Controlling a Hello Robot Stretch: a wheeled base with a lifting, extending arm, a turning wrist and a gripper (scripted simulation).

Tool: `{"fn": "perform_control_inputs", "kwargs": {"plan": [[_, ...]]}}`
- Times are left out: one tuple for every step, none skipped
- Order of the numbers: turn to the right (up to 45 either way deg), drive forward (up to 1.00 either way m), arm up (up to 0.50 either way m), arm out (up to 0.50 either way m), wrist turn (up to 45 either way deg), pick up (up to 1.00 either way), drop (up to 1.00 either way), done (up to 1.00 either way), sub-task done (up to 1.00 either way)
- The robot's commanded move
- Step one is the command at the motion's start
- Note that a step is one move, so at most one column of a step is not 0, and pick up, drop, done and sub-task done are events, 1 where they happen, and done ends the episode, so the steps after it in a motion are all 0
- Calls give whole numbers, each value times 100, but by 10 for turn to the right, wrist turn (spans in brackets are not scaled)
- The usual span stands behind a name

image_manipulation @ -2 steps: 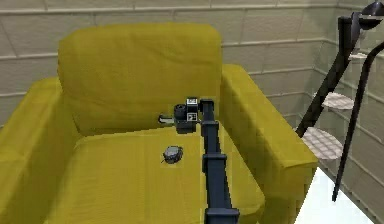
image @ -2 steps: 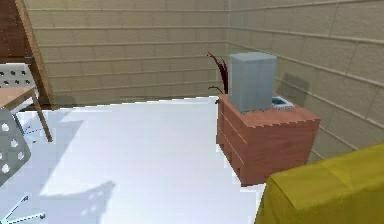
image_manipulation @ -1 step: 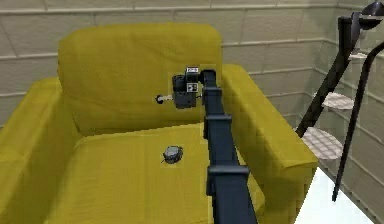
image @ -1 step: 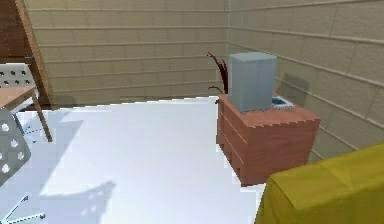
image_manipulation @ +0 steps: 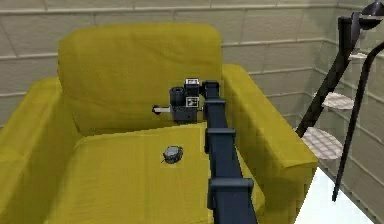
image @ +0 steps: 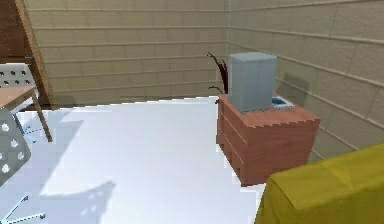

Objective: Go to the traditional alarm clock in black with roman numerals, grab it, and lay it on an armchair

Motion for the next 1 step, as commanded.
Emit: {"fn": "perform_control_inputs", "kwargs": {"plan": [[0,0,0,0,0,0,0,100,0]]}}
